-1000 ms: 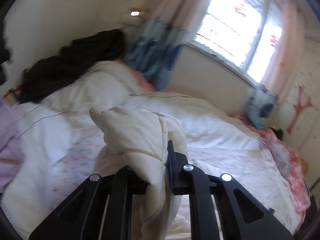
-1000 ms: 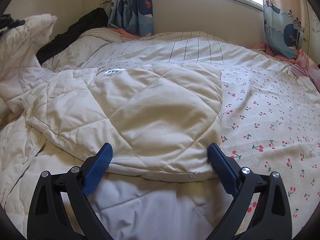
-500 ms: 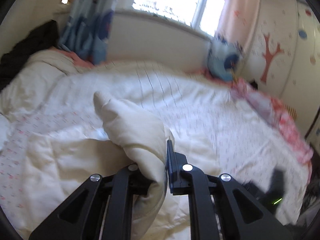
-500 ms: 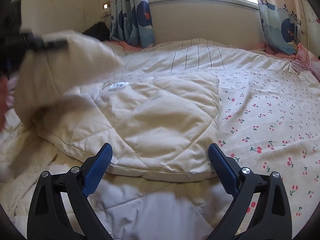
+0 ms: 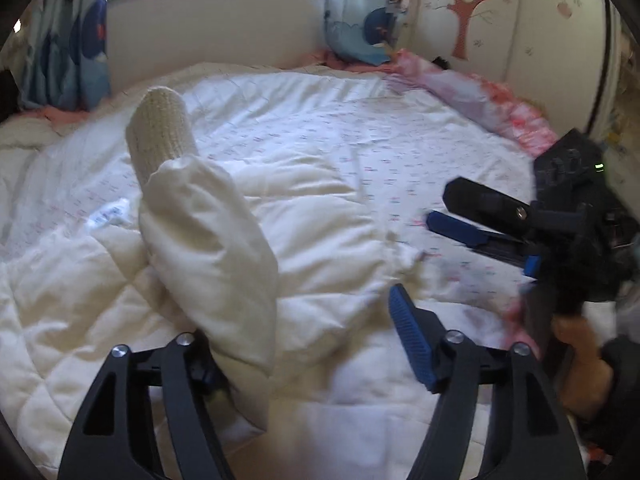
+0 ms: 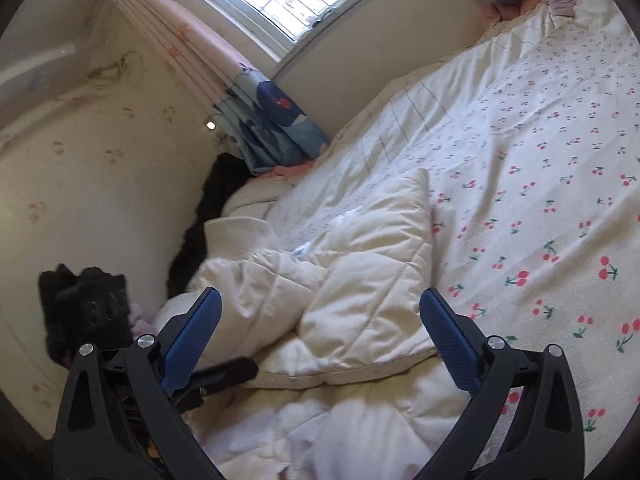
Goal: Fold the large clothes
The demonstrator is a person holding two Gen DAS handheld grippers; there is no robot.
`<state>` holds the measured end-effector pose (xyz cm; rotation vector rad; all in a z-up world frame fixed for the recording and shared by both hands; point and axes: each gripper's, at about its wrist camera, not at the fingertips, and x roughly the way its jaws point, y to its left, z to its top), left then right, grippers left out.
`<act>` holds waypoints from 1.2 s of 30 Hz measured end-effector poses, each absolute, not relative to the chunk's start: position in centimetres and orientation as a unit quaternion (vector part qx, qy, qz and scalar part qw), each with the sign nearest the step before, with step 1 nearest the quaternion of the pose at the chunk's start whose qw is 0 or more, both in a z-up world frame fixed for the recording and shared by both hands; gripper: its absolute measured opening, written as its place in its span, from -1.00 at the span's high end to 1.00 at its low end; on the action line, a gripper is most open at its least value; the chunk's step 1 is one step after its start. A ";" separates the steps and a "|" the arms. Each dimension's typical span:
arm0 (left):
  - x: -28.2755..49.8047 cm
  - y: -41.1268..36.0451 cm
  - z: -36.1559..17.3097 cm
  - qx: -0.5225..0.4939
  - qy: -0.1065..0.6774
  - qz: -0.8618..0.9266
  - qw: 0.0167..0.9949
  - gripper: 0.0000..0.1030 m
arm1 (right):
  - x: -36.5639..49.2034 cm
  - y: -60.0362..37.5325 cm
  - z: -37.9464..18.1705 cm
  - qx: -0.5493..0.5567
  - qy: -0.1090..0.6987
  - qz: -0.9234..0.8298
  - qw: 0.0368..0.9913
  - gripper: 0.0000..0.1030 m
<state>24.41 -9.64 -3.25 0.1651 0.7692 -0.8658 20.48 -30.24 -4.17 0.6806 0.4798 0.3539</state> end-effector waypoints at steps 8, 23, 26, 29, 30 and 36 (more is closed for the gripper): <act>20.0 -8.1 -2.0 0.114 0.330 -0.460 0.816 -0.60 | 21.1 -28.1 -3.2 0.319 0.268 0.222 0.881 -0.86; 19.0 -8.4 -3.5 0.152 0.359 -0.475 0.789 -0.86 | 20.4 -31.3 -4.5 0.396 0.281 0.217 0.847 -0.86; 17.7 -4.7 -2.1 0.139 0.335 -0.438 0.822 -0.86 | 20.1 -29.9 -3.9 0.375 0.292 0.233 0.848 -0.87; 16.9 -1.0 -1.0 0.109 0.324 -0.411 0.845 -0.86 | 20.0 -29.1 -4.3 0.370 0.308 0.224 0.847 -0.87; 17.3 -0.4 -0.5 0.098 0.325 -0.406 0.848 -0.86 | 20.1 -29.1 -4.5 0.372 0.311 0.218 0.847 -0.87; 18.9 5.9 -0.3 0.039 0.345 -0.326 0.879 -0.86 | 21.7 -28.7 -5.8 0.353 0.356 0.167 0.849 0.42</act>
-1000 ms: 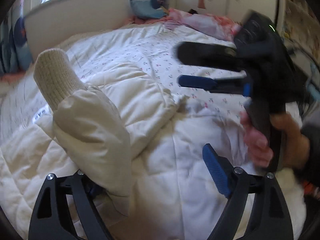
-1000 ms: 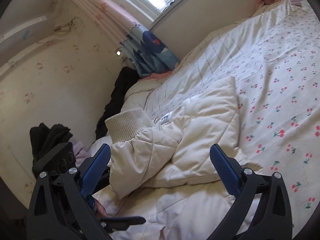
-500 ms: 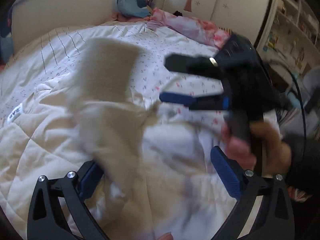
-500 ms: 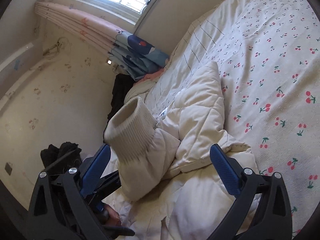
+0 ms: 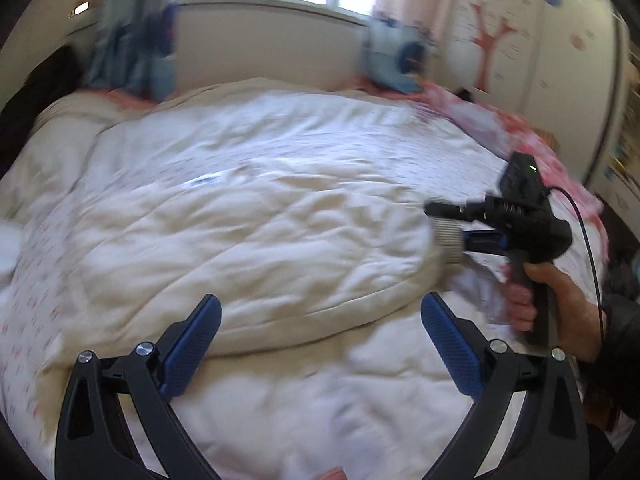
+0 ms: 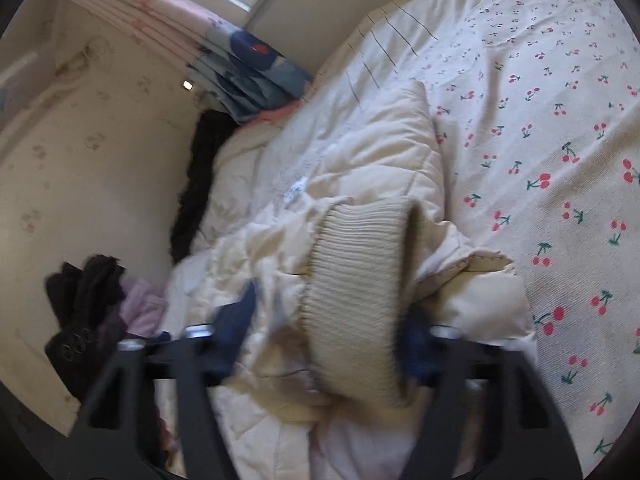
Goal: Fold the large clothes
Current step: 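Grasp the knit cuff with the right tool while the left tool releases the sleeve, then lay the knit cuff down onto the coat body with the right tool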
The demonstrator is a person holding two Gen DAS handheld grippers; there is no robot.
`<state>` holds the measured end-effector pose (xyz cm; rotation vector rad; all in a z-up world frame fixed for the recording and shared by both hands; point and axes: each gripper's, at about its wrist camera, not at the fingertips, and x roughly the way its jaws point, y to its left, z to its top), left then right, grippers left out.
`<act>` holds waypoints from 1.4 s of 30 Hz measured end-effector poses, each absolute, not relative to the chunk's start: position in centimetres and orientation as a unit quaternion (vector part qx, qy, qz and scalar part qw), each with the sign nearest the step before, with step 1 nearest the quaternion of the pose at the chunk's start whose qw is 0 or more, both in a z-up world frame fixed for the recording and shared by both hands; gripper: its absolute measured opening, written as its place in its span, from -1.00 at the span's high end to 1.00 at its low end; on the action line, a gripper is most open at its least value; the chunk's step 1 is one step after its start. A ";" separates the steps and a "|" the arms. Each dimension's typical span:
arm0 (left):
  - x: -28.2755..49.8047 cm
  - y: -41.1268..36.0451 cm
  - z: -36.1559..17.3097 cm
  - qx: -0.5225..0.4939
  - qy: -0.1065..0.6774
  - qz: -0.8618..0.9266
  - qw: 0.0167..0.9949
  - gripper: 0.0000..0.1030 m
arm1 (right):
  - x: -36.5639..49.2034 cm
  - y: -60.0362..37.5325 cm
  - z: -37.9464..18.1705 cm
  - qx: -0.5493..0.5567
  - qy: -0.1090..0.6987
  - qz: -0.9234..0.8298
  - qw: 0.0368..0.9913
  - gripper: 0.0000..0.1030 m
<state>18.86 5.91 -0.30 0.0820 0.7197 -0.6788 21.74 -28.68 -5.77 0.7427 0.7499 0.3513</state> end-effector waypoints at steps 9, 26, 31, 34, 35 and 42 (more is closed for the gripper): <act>21.1 15.8 3.0 -0.066 0.284 -0.187 0.938 -0.86 | 22.4 -24.8 5.8 0.156 0.262 0.152 0.940 0.82; 29.8 15.7 -5.9 -0.046 0.389 -0.088 0.916 -0.86 | 31.5 -29.0 -6.1 0.179 0.373 0.068 0.908 0.79; 29.0 16.4 -5.2 -0.049 0.381 -0.081 0.920 -0.86 | 30.5 -29.5 -4.6 0.187 0.362 0.081 0.910 0.78; 27.7 16.5 -3.3 -0.042 0.347 -0.090 0.933 -0.86 | 28.2 -28.7 -1.9 0.172 0.320 0.085 0.928 0.77; 27.4 16.5 -2.9 -0.042 0.339 -0.094 0.935 -0.86 | 27.4 -28.2 -1.2 0.163 0.308 0.087 0.933 0.75; 28.9 15.5 -5.5 -0.012 0.384 -0.087 0.919 -0.86 | 28.0 -26.4 -3.9 0.106 0.362 0.052 0.925 0.49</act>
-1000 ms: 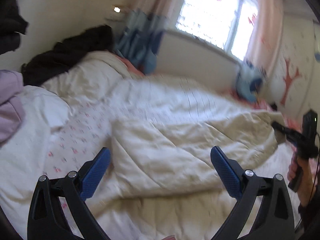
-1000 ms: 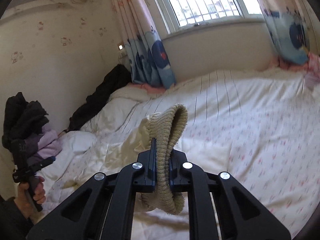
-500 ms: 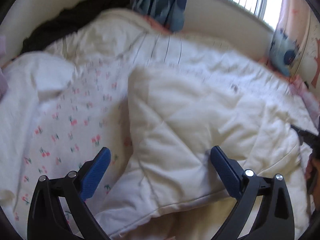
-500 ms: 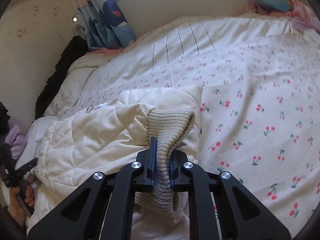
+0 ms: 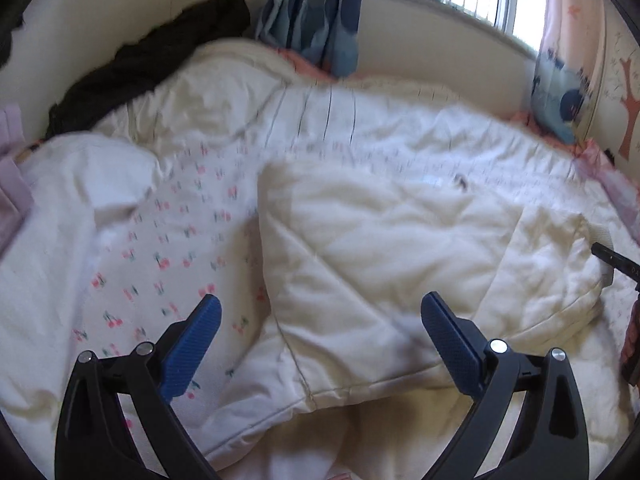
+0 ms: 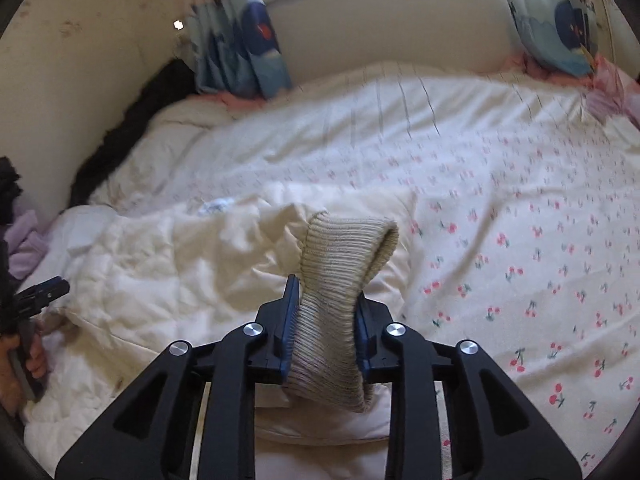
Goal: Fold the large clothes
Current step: 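Lay the knit cuff down onto the coat body with the right tool, then open the right tool and release the cuff on the coat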
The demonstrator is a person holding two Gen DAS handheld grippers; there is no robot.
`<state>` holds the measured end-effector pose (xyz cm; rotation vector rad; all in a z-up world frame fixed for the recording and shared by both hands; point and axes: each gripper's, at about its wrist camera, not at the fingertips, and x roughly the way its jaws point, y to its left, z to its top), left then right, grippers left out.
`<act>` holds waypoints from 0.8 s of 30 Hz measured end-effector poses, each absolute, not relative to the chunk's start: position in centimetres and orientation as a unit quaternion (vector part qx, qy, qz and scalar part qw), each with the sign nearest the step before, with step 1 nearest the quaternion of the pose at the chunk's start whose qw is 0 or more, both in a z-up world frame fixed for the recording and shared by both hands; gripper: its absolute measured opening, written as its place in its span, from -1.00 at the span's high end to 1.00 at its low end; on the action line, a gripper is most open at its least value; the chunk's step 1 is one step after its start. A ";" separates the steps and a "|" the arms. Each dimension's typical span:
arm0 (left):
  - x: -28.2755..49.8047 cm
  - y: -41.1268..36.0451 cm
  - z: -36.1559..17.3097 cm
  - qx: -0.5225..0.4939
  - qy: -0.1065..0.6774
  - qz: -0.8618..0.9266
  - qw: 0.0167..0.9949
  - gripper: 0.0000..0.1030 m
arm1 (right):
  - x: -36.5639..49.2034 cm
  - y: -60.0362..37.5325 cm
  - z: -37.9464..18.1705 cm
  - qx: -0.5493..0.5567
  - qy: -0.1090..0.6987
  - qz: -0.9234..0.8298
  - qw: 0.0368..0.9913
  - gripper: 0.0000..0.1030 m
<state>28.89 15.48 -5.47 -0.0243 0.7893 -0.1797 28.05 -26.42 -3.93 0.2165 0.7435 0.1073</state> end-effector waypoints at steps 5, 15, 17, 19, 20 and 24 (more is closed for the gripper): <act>29.2 15.8 -7.2 -0.029 0.402 -0.095 0.910 -0.86 | 28.1 -28.1 -6.0 0.131 0.380 0.042 0.915 0.32; 28.4 15.8 -7.1 -0.024 0.396 -0.084 0.914 -0.86 | 24.6 -26.5 -2.4 0.055 0.342 0.026 0.938 0.23; 28.2 15.8 -7.1 -0.024 0.395 -0.084 0.915 -0.86 | 23.6 -25.5 -1.2 0.032 0.324 0.030 0.945 0.13; 28.2 15.9 -7.1 -0.026 0.395 -0.083 0.914 -0.86 | 22.7 -24.1 -0.1 0.010 0.309 0.041 0.950 0.10; 28.2 16.0 -7.2 -0.028 0.396 -0.084 0.914 -0.86 | 22.4 -23.5 0.2 0.001 0.306 0.047 0.951 0.09; 28.2 16.0 -7.3 -0.032 0.396 -0.085 0.914 -0.86 | 22.2 -20.7 0.5 -0.040 0.306 0.068 0.949 0.06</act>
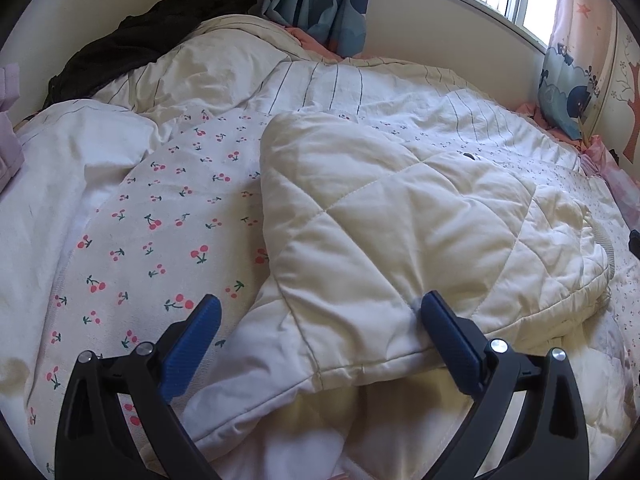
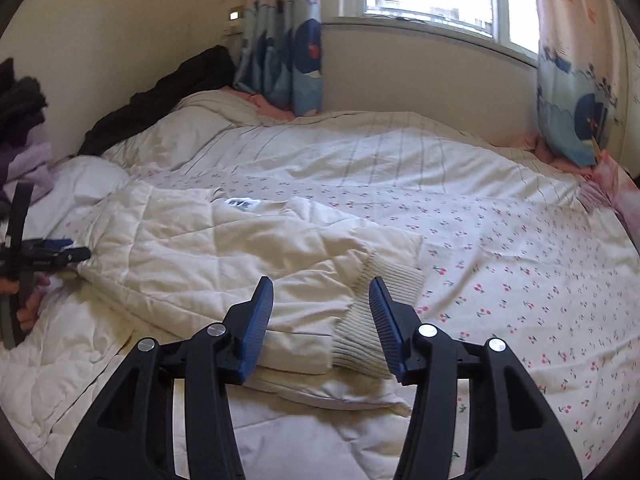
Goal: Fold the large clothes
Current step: 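Open the right tool and release the cuff on the coat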
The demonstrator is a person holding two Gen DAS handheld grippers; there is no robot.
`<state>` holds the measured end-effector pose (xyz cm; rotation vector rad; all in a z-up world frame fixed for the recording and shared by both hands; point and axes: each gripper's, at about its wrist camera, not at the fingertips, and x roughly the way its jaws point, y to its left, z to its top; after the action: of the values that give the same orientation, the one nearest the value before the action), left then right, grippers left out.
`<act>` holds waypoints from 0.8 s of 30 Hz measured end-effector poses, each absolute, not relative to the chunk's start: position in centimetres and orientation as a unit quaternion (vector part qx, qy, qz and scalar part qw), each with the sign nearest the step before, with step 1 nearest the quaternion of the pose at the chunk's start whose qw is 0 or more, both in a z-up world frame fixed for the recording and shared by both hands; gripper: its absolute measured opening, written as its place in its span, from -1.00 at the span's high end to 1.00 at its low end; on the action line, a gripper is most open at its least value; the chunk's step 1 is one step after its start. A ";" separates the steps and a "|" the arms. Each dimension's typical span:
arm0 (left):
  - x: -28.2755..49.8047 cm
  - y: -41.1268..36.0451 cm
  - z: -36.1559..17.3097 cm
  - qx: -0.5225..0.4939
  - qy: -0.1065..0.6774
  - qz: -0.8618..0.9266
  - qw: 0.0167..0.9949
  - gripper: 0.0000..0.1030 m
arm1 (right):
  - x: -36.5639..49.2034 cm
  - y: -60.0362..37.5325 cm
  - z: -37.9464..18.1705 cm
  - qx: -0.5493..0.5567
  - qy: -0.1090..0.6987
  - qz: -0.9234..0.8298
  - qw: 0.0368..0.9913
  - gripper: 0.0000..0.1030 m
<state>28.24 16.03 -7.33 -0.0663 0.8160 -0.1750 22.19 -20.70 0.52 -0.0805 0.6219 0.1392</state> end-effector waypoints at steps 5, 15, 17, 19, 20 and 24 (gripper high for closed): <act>28.3 16.3 -7.6 -0.042 0.397 -0.089 0.913 -0.86 | 23.6 -20.3 -1.7 -0.036 0.335 0.073 0.939 0.06; 28.5 16.5 -8.0 -0.050 0.398 -0.093 0.912 -0.87 | 24.4 -21.1 -4.8 -0.034 0.359 0.058 0.931 0.02; 28.5 16.5 -8.1 -0.050 0.397 -0.093 0.912 -0.87 | 24.4 -21.2 -5.0 -0.032 0.360 0.058 0.931 0.00; 28.6 16.5 -8.3 -0.051 0.398 -0.094 0.911 -0.87 | 24.6 -21.3 -5.2 -0.033 0.361 0.058 0.930 -0.01; 28.6 16.5 -8.4 -0.052 0.398 -0.094 0.911 -0.87 | 24.6 -21.2 -5.3 -0.034 0.363 0.057 0.929 -0.03; 28.6 16.6 -8.3 -0.055 0.405 -0.090 0.908 -0.87 | 24.7 -21.4 -5.2 -0.029 0.370 0.056 0.927 -0.03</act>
<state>28.63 16.57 -8.29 -0.1142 0.8347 -0.1866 24.68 -21.38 -5.16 -0.0594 0.7585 0.1158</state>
